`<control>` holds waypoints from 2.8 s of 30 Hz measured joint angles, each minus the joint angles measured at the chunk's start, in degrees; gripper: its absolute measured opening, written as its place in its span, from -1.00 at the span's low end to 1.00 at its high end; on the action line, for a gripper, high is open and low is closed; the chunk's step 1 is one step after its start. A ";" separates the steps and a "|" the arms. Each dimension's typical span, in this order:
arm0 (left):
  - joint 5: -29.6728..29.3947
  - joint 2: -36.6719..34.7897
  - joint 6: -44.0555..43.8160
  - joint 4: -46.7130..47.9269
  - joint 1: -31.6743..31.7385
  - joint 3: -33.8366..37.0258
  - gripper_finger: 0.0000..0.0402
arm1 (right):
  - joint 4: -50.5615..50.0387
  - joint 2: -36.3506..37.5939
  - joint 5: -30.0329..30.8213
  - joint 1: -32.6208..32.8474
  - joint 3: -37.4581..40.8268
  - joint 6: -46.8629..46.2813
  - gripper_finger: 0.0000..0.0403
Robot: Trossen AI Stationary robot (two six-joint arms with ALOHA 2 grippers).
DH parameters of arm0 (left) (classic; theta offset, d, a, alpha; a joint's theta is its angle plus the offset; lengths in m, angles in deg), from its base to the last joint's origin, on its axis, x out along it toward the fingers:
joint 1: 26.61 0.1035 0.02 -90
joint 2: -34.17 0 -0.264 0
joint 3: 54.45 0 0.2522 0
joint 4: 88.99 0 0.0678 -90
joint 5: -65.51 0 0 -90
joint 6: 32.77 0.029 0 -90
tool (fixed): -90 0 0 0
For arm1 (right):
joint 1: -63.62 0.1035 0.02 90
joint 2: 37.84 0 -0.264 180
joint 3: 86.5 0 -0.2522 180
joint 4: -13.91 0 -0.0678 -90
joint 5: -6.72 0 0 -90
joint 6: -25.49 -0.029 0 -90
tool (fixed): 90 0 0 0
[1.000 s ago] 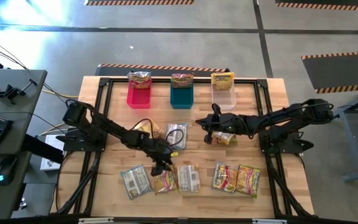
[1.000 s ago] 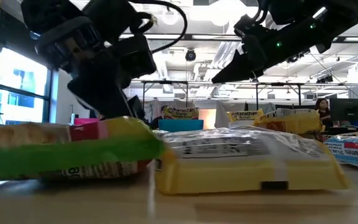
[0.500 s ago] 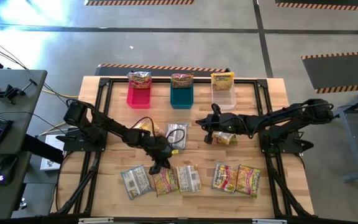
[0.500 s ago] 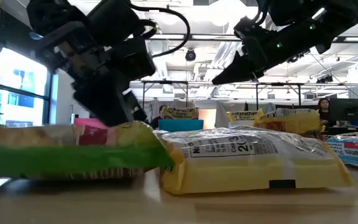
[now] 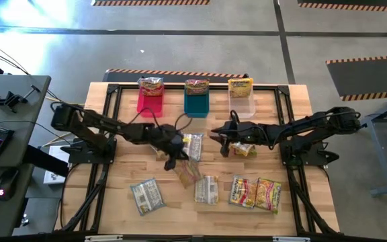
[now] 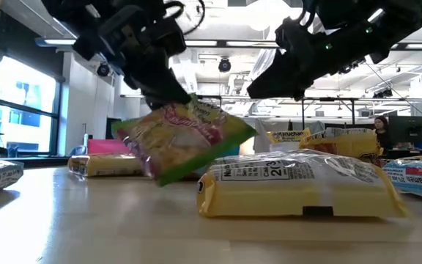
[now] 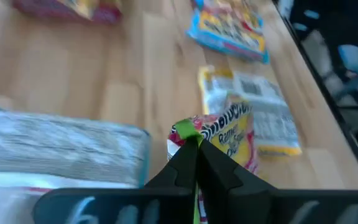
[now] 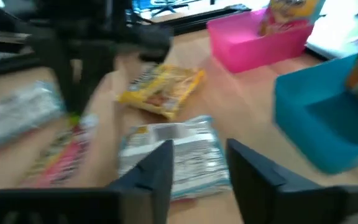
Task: Sort Maruchan noodles
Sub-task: Put the bottom left green noodle pack into the blue bin
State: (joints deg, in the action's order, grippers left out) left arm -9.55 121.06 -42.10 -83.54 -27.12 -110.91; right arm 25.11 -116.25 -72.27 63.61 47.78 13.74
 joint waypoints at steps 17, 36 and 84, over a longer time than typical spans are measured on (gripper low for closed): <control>-12.35 -6.21 2.63 -3.26 1.68 -0.02 -1.00 | -9.34 -9.01 -16.42 -3.17 -13.12 -9.81 0.36; -18.13 -6.23 0.61 -5.48 3.58 -0.02 -1.00 | 2.54 -19.30 -24.89 -5.70 -15.30 -15.25 0.36; -15.66 -17.52 6.14 -4.26 9.10 1.33 -0.69 | 12.69 -21.17 -28.43 -8.52 -15.21 -7.96 -0.45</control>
State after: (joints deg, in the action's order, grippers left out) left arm -25.22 103.54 -35.96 -87.79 -18.02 -109.57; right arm 37.80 -137.42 -100.70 55.08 32.56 5.77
